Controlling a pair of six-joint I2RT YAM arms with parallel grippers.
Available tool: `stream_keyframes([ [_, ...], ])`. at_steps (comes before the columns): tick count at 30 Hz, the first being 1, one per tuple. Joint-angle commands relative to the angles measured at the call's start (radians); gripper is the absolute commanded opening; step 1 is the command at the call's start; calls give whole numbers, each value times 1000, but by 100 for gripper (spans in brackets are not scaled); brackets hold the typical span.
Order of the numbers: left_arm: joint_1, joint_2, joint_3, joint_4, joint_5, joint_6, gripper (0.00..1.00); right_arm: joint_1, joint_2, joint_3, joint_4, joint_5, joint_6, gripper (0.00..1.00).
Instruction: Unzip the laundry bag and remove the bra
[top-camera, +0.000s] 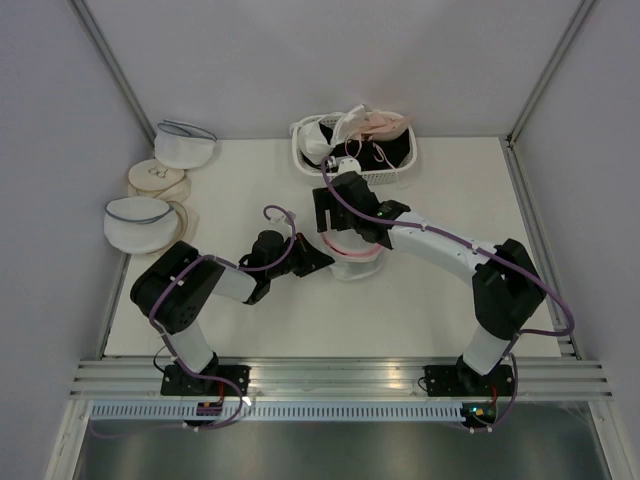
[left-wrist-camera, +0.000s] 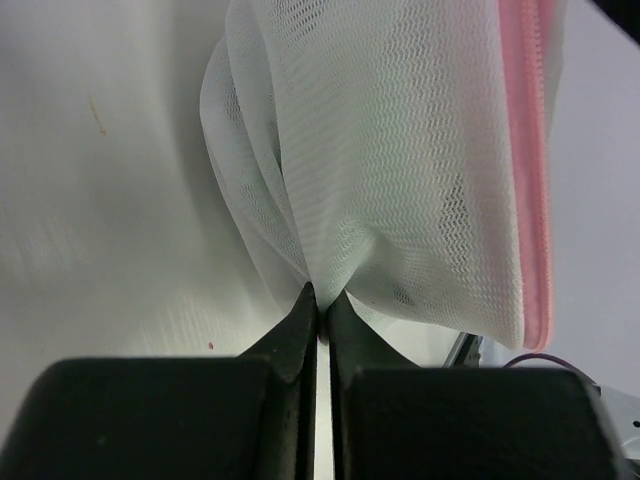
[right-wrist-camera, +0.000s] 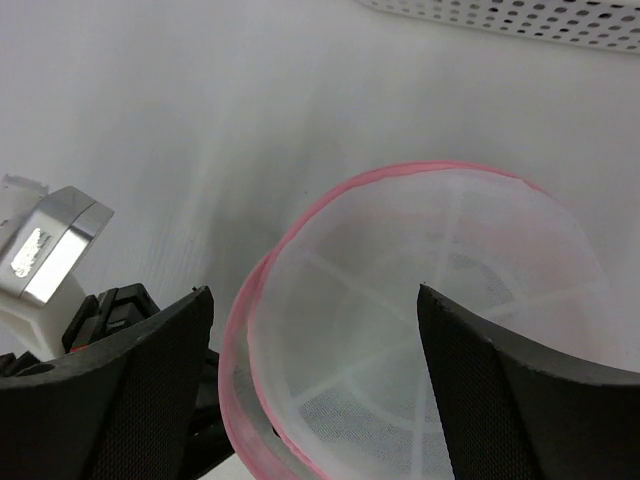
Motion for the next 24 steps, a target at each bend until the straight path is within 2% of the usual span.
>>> stream_keyframes([
  [1, 2, -33, -5, 70, 22, -23, 2, 30, 89, 95, -133, 81, 11, 87],
  [4, 4, -49, -17, 67, 18, -18, 2, 31, 126, 117, -188, 119, 27, 88],
  [8, 4, -61, -38, 59, 6, -12, 2, 31, 101, 114, -302, 372, 125, 90],
  [15, 8, -76, -74, 55, -2, 2, 2, -12, -123, 5, -530, 693, 244, 93],
  [19, 16, -79, -91, 56, 1, 7, 2, -43, -209, -47, -674, 805, 318, 95],
  [20, 20, -79, -100, 56, 1, 10, 2, -51, -229, -53, -755, 825, 347, 95],
  [22, 24, -81, -112, 58, 4, 8, 2, -58, -252, -58, -837, 894, 456, 96],
  [23, 27, -84, -114, 58, 5, 7, 2, -60, -278, -58, -869, 899, 473, 95],
  [24, 27, -82, -115, 59, 12, 7, 2, -57, -301, -65, -834, 837, 397, 96],
])
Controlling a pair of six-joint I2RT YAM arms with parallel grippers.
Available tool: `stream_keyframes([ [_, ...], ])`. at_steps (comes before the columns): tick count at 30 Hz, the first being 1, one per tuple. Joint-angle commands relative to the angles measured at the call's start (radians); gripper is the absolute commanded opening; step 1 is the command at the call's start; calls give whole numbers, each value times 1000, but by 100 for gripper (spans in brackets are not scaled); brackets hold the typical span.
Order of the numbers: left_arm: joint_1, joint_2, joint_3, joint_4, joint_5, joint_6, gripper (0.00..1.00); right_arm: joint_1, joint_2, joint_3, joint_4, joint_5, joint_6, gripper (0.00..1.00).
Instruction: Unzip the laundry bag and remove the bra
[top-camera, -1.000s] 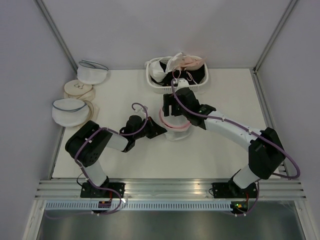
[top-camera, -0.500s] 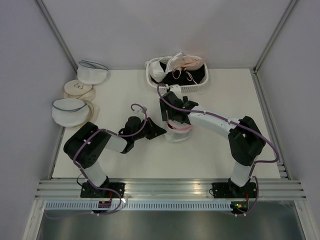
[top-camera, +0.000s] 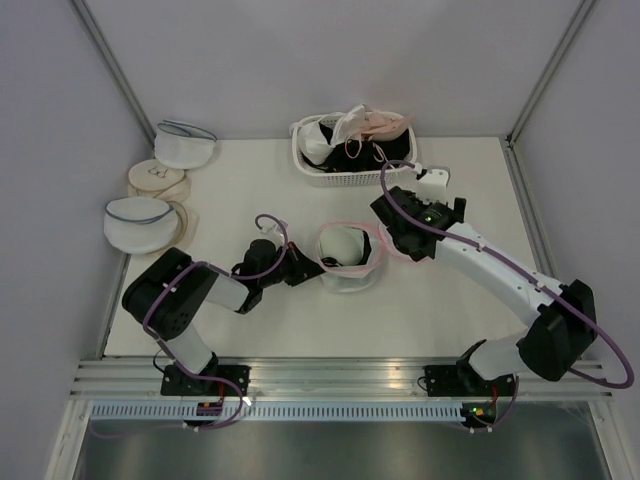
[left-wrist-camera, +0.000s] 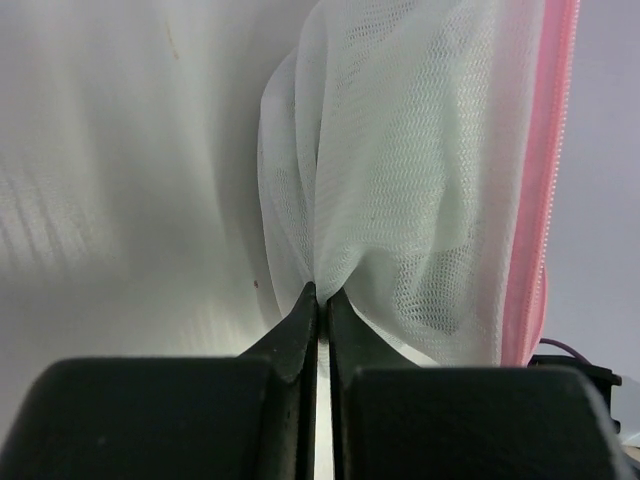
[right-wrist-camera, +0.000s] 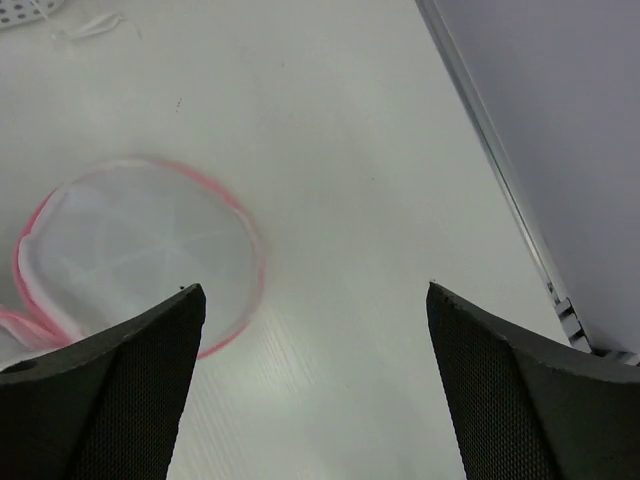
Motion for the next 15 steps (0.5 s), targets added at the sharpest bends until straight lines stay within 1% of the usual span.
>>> stream_keyframes([
  [1, 8, -29, -14, 48, 17, 9, 2, 8, -84, -38, -57, -22, -45, 95],
  [2, 8, -29, -14, 50, 22, 6, 2, 8, -163, -105, 149, -120, -128, 95],
  [3, 7, -29, -13, 50, 29, 6, 2, 8, -202, -145, 251, -227, -214, 94],
  [4, 7, -30, -11, 50, 32, 3, 2, 8, -234, -177, 331, -457, -301, 93],
  [5, 7, -32, -10, 50, 37, 2, 2, 8, -269, -219, 429, -537, -319, 93],
  [7, 7, -35, -10, 50, 52, -1, 2, 8, -266, -233, 487, -713, -336, 91],
  [11, 7, -49, -7, 45, 78, 3, 2, 11, -176, -227, 572, -870, -379, 88],
  [15, 7, -58, 5, 43, 123, 12, 2, 11, -96, -225, 632, -924, -408, 87],
])
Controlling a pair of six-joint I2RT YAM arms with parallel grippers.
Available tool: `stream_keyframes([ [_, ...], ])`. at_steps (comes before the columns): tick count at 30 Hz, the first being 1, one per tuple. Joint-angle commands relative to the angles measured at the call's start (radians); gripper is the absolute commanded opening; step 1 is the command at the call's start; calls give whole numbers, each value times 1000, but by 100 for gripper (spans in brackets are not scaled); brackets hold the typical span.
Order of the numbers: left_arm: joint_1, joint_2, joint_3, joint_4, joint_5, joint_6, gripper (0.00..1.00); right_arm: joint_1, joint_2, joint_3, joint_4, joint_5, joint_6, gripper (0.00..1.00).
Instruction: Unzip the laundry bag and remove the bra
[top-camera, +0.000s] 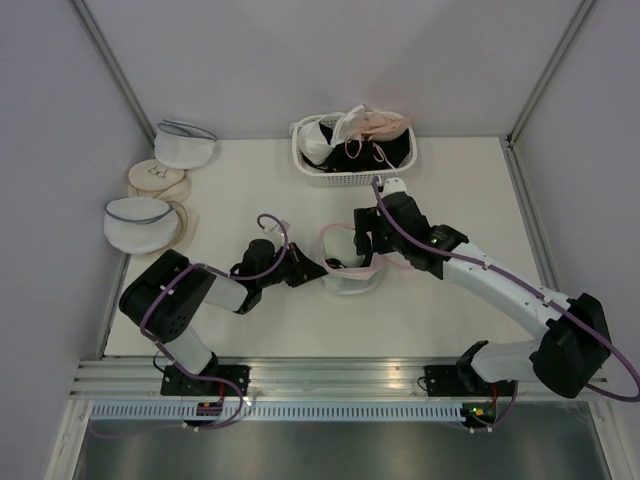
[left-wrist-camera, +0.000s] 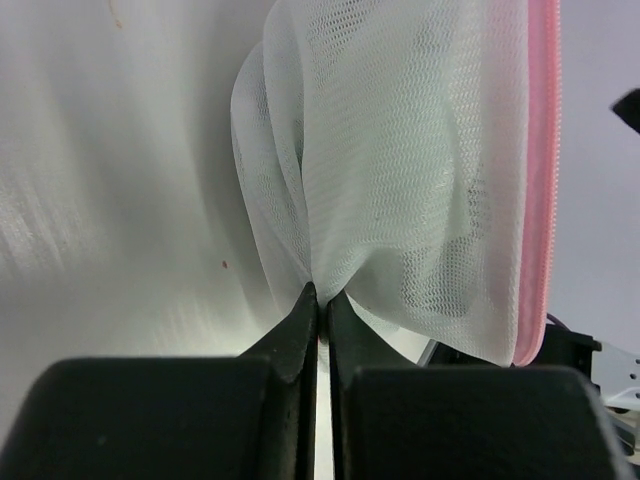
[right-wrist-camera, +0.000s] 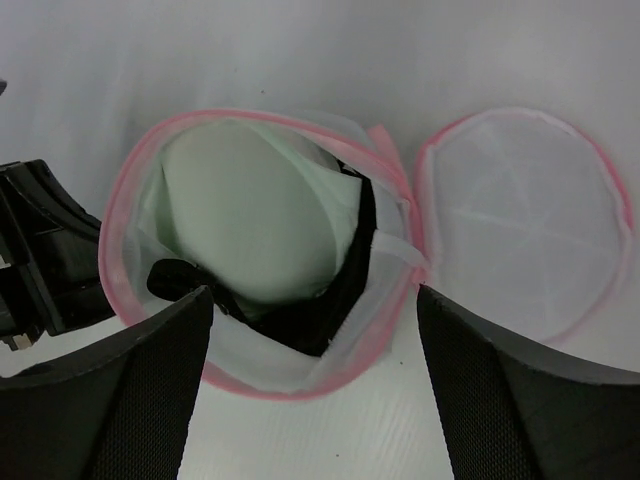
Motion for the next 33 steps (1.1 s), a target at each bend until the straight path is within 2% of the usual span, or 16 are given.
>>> stream_keyframes([
  [1, 3, -40, 16, 46, 74, 14, 2, 3, 67, 4, 127, -153, -70, 87],
  [14, 2, -40, 46, 10, 133, 41, 2, 3, 366, 117, 203, -223, -147, 87],
  [16, 2, -39, 46, 7, 137, 43, 2, 3, 403, 131, 228, -226, -144, 83],
  [17, 2, -39, 44, 7, 137, 44, 2, 3, 414, 139, 231, -226, -138, 74],
  [19, 2, -42, 43, 6, 140, 48, 2, 3, 432, 148, 240, -228, -133, 63],
  [22, 2, -52, 36, -5, 136, 58, 2, 1, 437, 145, 234, -226, -132, 30],
  [23, 2, -54, 36, -11, 130, 67, 2, 1, 434, 145, 228, -225, -133, 7],
  [24, 2, -57, 36, -16, 127, 67, 2, 1, 420, 138, 225, -220, -133, 0],
  [27, 0, -52, 36, -17, 127, 71, 2, 1, 373, 98, 230, -213, -121, 1],
  [33, 2, -26, 36, -10, 130, 71, 2, 3, 154, 44, 202, -216, -112, 0],
])
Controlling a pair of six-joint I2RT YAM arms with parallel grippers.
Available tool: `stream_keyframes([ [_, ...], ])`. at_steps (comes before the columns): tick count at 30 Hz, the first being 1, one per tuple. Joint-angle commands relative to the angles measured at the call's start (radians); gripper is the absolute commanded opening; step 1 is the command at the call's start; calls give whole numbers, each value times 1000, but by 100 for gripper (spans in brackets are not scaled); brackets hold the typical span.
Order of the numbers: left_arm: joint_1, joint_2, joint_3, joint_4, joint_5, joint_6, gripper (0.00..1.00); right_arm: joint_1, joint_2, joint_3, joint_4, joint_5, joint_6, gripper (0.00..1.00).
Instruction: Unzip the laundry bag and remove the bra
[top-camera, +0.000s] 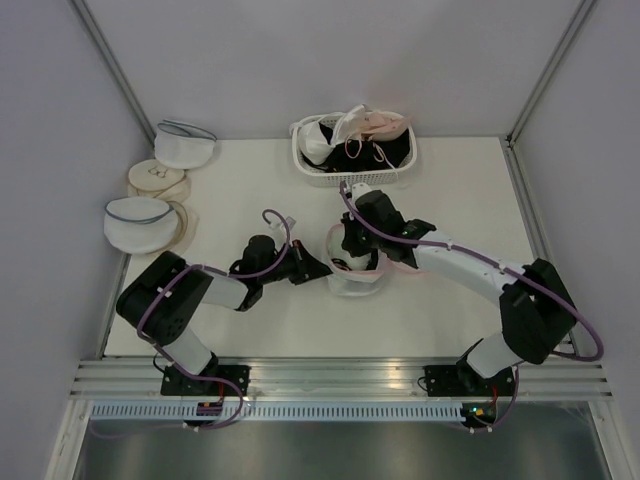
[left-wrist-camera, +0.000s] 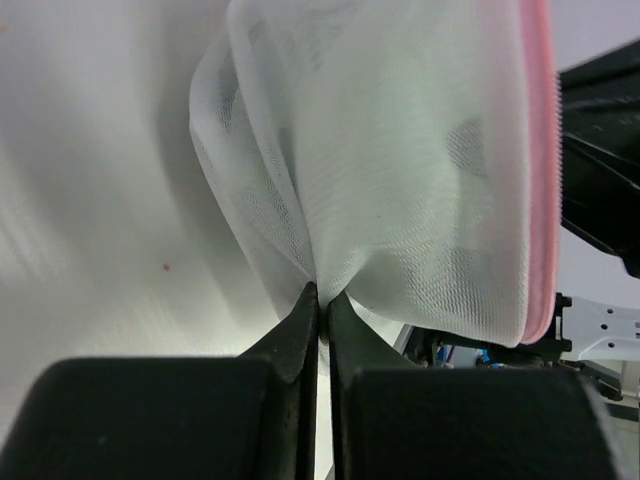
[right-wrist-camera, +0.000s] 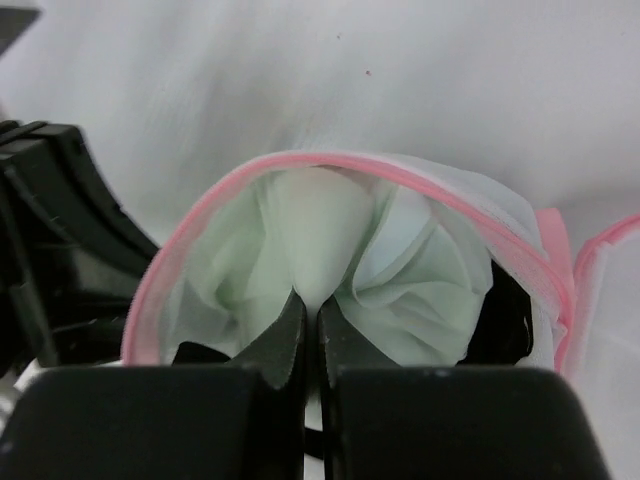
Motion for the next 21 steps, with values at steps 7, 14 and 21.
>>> stream_keyframes([
  [7, 2, 40, 13, 42, 32, 35, 2, -8, -281, 5, -78, 49, -7, 0],
  [14, 3, 61, 14, 39, 32, 34, 2, -8, -350, 117, -335, 275, 25, 0],
  [21, 3, 95, 27, 59, 49, 23, 2, -8, -620, -24, -95, 302, 36, 0],
])
